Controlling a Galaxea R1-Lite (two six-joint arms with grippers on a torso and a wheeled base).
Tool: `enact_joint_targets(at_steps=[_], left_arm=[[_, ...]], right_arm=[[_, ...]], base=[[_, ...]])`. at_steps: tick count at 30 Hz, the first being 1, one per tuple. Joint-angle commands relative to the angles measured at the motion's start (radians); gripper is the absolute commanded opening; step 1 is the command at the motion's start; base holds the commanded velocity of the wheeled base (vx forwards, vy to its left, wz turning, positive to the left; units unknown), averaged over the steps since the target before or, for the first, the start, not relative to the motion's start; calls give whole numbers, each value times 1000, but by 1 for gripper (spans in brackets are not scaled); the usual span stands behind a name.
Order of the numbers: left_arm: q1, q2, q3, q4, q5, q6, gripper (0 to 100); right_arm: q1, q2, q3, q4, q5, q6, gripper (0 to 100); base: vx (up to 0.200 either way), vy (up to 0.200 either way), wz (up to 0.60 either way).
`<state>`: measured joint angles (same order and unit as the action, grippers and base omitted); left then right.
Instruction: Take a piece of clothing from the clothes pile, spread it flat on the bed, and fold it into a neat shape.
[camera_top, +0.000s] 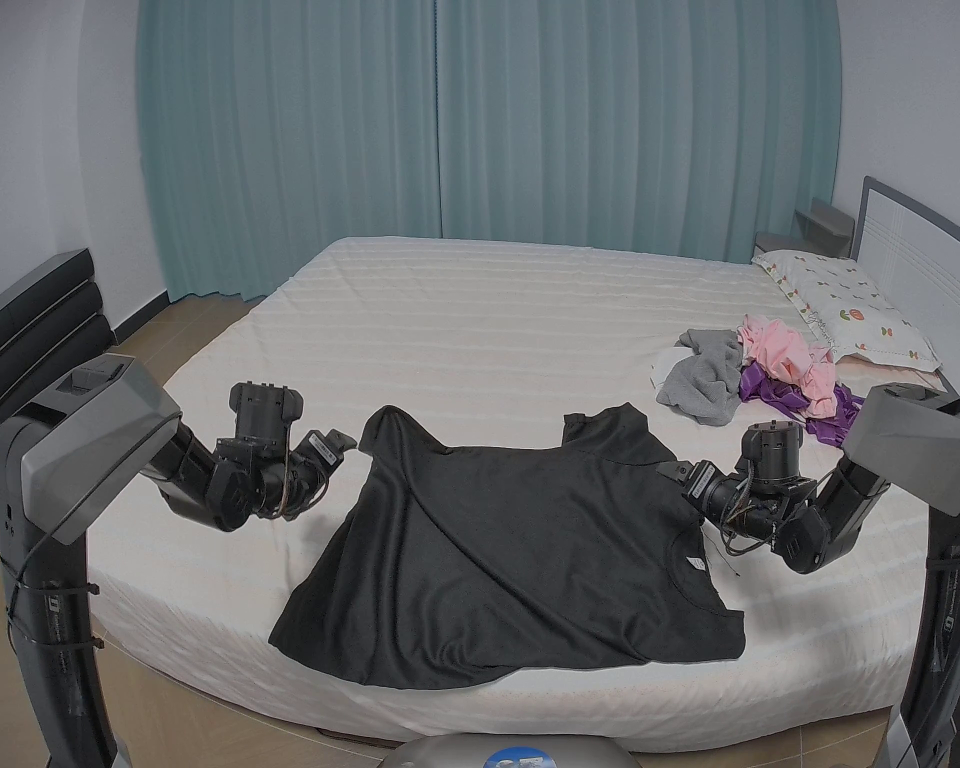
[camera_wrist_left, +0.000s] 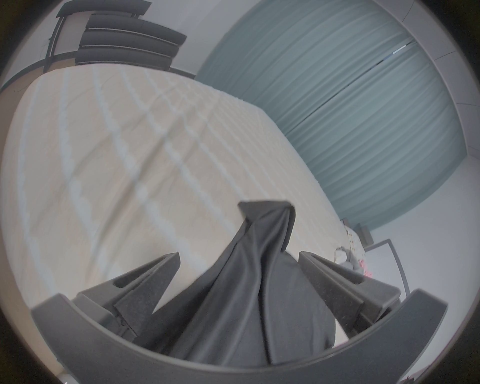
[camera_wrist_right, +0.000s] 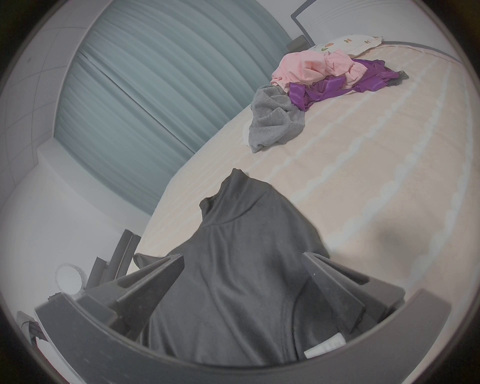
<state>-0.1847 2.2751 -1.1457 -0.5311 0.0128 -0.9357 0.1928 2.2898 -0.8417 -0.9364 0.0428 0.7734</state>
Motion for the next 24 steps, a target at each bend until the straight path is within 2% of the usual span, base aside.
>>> enact_joint_targets(at_steps=[1, 2, 5, 9, 15, 20, 24], left_arm=[[-39, -161, 268, -106, -13, -14, 100], [-39, -161, 268, -106, -13, -14, 100], [-58, -217, 385, -147, -13, -20, 100], [-62, -226, 445, -211, -11, -69, 100], [-61, -220, 449, -216, -11, -100, 100], [-55, -212, 463, -245, -14, -129, 100], [-56, -207, 472, -257, -14, -129, 100]], right_arm=[[-12, -95, 148, -4, 31, -51, 100], [-12, -95, 148, -4, 31, -51, 100], [-24, -69, 142, -5, 54, -57, 100], [-32, -7, 85, 4, 57, -57, 100], [-41, 99, -45, 16, 52, -56, 100], [-70, 126, -160, 125, 52, -54, 100], [-79, 129, -186, 143, 51, -56, 100]], base=[[0, 0, 0], [0, 0, 0], [0, 0, 0], [0, 0, 0], [0, 0, 0], [0, 0, 0], [0, 0, 0]])
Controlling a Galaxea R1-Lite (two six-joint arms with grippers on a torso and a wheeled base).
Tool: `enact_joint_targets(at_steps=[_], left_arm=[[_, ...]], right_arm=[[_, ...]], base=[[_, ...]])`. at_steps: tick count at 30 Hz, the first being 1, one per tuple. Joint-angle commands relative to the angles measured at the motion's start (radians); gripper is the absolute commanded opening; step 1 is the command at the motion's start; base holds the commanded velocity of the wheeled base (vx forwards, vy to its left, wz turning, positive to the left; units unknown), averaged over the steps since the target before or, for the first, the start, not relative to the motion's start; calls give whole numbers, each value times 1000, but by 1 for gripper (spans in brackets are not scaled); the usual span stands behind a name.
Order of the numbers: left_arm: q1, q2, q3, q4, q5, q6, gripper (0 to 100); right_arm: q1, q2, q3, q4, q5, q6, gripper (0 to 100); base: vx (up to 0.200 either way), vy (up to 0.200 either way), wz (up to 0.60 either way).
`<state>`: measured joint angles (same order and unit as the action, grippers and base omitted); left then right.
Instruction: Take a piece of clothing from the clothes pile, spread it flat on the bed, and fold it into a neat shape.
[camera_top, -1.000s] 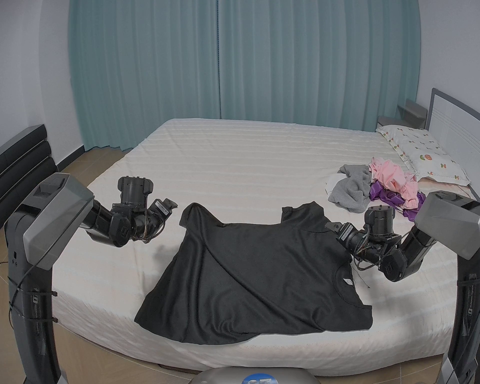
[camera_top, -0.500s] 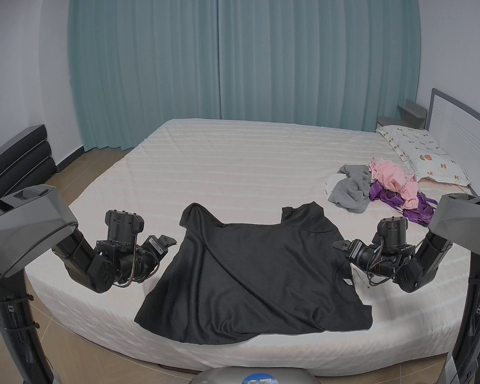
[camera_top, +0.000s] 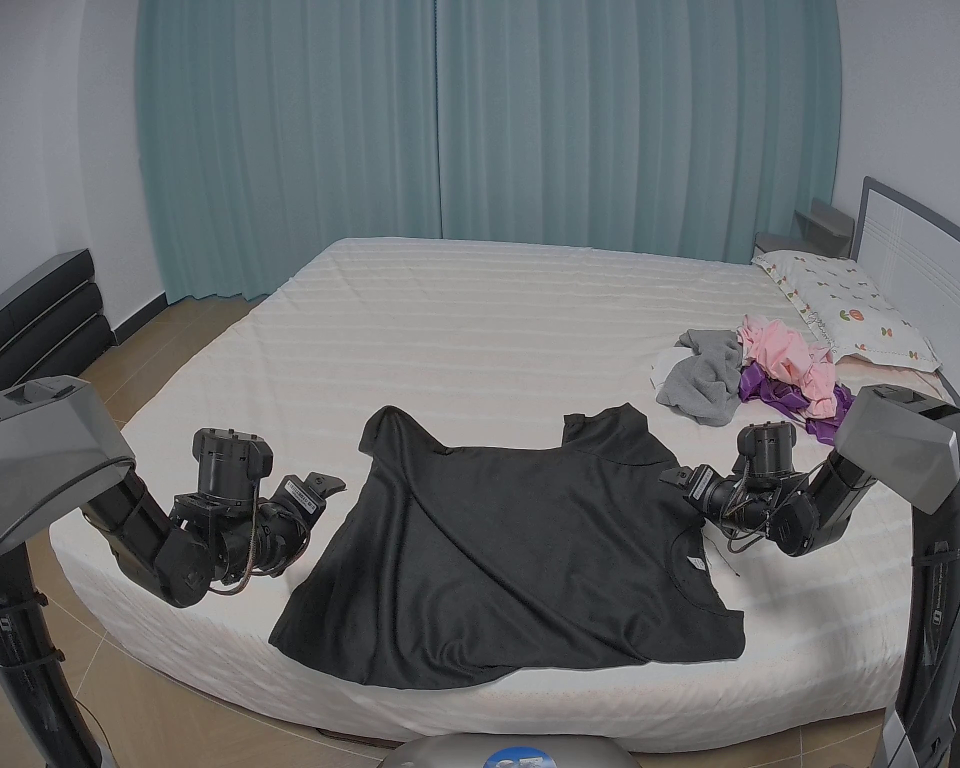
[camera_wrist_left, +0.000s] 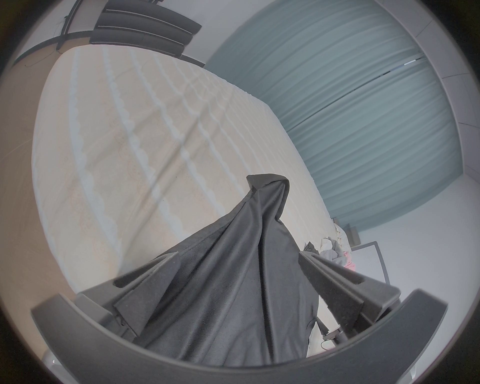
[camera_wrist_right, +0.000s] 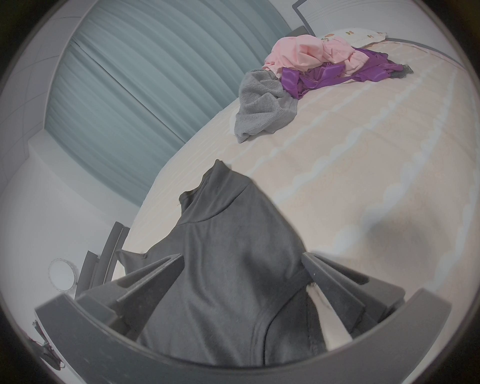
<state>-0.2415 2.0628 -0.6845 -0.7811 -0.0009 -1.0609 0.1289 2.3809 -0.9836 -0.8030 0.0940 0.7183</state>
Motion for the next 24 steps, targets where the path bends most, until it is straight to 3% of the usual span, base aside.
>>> enact_joint_targets(at_steps=[1, 16, 17, 24], left_arm=[[1, 2, 16, -9, 1, -4, 100], [2, 5, 25, -9, 1, -4, 100], [2, 5, 23, -9, 1, -4, 100], [5, 7, 25, -9, 2, -2, 100]], right_arm=[[-17, 40, -52, 10, 0, -2, 100], [-11, 107, -101, 10, -2, -2, 100], [-14, 110, -107, 10, -2, 0, 0], [-29, 107, -153, 7, -7, 1, 0]], base=[[0, 0, 0], [0, 0, 0], [0, 0, 0], [0, 0, 0]])
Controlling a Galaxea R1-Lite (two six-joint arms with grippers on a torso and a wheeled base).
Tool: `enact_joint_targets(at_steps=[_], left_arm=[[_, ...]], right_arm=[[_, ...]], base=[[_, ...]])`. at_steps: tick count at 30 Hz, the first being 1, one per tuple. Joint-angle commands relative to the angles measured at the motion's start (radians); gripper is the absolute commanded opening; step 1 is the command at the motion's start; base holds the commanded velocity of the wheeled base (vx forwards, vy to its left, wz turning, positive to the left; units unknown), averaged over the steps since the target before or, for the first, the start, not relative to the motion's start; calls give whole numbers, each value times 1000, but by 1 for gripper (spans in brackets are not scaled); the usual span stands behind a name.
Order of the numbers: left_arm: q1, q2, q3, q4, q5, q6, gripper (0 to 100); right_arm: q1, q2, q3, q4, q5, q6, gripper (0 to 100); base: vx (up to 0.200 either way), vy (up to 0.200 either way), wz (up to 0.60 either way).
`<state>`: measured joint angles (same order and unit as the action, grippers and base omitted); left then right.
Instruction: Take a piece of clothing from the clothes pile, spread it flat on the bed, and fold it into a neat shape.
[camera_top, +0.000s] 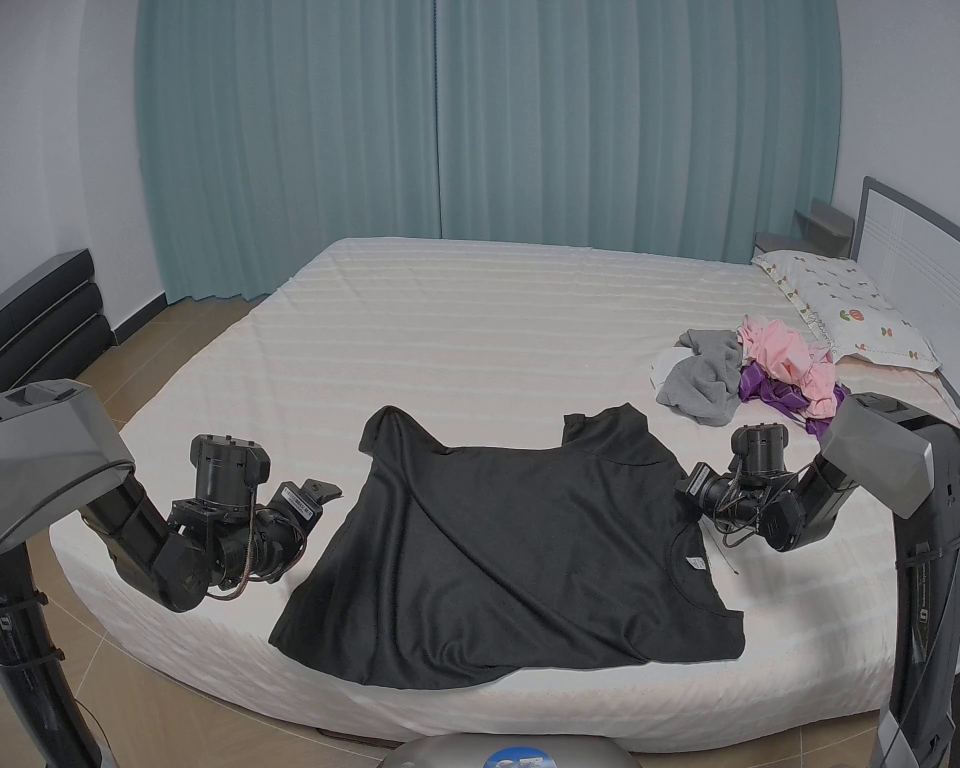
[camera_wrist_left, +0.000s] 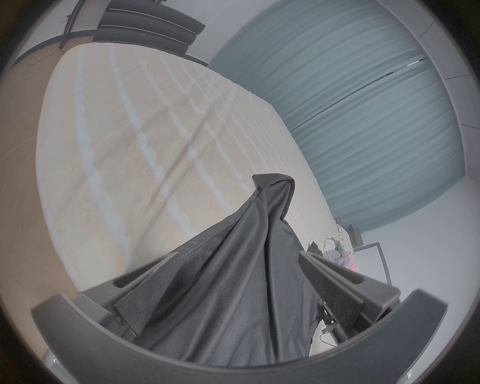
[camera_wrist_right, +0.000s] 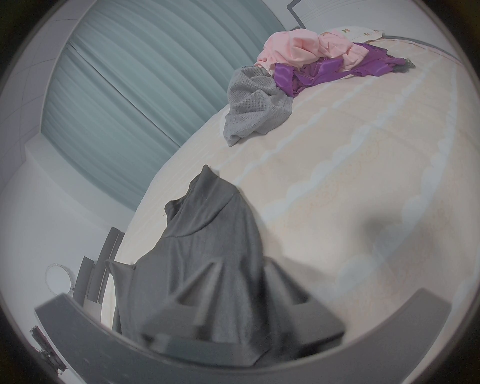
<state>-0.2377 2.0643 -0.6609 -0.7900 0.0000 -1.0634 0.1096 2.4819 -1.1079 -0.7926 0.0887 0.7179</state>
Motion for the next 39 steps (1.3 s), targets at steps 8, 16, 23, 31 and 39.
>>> enact_joint_targets(at_steps=[8, 16, 23, 31, 39], left_arm=[[3, 5, 9, -3, 0, 2, 100], [4, 8, 9, -3, 0, 0, 100], [4, 43, 10, -52, 3, 2, 100], [8, 56, 10, -67, 5, 3, 100], [8, 54, 26, -69, 3, 8, 100]], right_arm=[[-33, 17, -184, -2, -7, 9, 0], [-24, 114, -435, -7, -145, 8, 0], [-31, 189, -581, -13, -231, 6, 0], [-36, 241, -621, -2, -245, -2, 0], [-36, 181, -506, -14, -219, -3, 100]], base=[[0, 0, 0], [0, 0, 0], [0, 0, 0], [0, 0, 0], [0, 0, 0]])
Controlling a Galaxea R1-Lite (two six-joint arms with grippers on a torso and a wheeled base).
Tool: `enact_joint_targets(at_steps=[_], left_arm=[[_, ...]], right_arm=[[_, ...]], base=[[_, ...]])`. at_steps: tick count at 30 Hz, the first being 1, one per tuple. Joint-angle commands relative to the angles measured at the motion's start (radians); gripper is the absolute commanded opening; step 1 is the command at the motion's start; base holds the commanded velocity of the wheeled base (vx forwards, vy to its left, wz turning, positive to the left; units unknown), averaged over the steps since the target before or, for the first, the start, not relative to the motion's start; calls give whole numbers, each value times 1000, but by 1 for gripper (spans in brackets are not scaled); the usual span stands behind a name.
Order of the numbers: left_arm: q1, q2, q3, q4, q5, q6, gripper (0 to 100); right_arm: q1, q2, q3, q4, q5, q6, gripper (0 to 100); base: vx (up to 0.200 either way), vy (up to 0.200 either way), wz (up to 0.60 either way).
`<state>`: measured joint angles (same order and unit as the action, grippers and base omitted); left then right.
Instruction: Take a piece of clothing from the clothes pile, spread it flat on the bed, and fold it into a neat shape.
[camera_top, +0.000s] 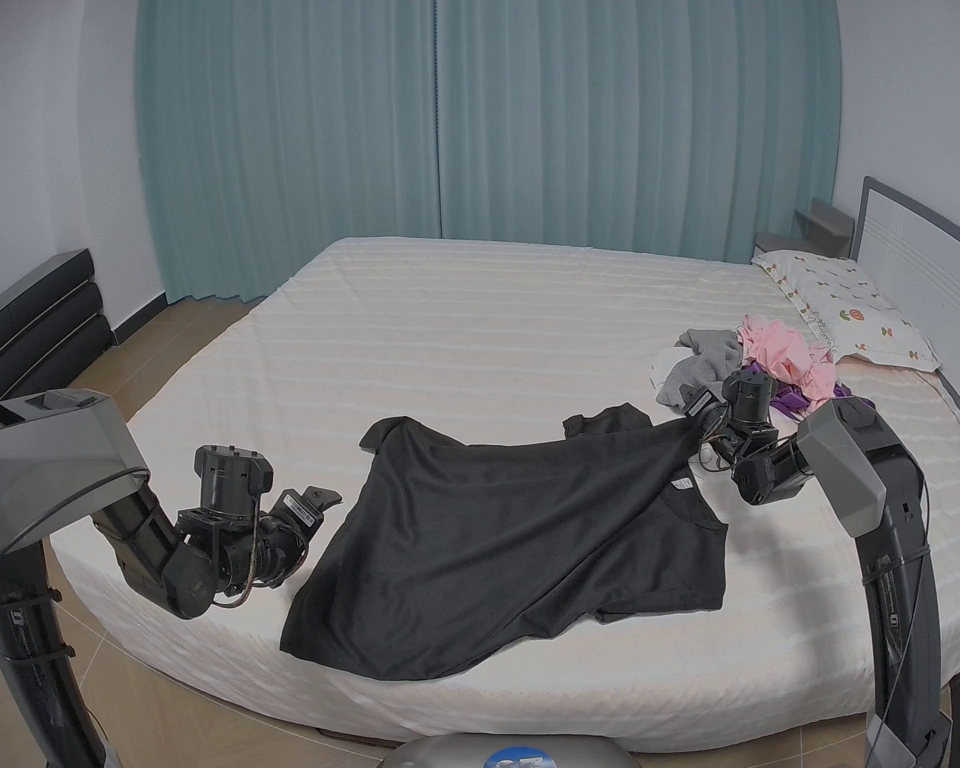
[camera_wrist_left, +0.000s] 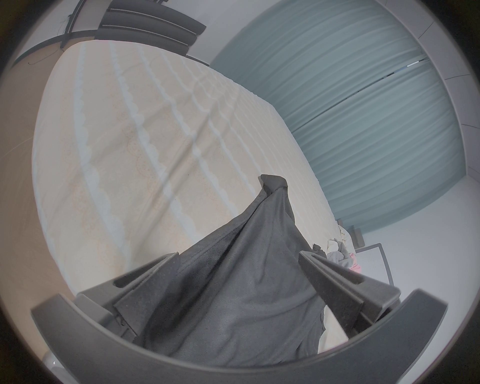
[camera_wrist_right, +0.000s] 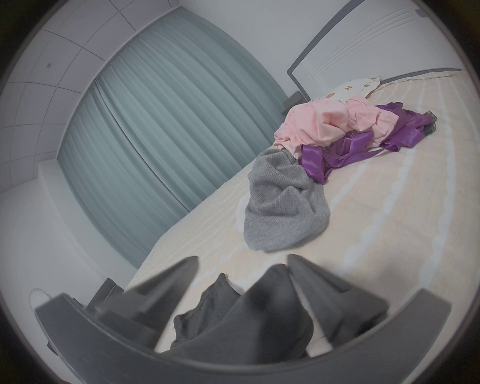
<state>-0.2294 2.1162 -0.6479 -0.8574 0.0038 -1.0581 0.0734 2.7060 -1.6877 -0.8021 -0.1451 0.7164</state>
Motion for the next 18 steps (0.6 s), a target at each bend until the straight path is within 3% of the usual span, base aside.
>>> enact_joint_targets(at_steps=[1, 4, 5, 17, 18], left_arm=[[-1, -1, 19, -2, -1, 3, 100], [-1, -5, 22, 0, -2, 3, 100], [-1, -8, 25, 0, -2, 4, 100], [-4, -50, 76, 0, -2, 59, 100], [-4, -62, 86, 0, -2, 70, 100]], right_arm=[[-1, -83, 138, -8, 44, 5, 100], [-7, -144, 227, -19, 91, 5, 100], [-15, -207, 327, -42, 141, 0, 100], [-64, -515, 798, -123, 303, 0, 100], [-64, -554, 895, -154, 322, -6, 100]], base=[[0, 0, 0], [0, 0, 0], [0, 0, 0], [0, 0, 0], [0, 0, 0]])
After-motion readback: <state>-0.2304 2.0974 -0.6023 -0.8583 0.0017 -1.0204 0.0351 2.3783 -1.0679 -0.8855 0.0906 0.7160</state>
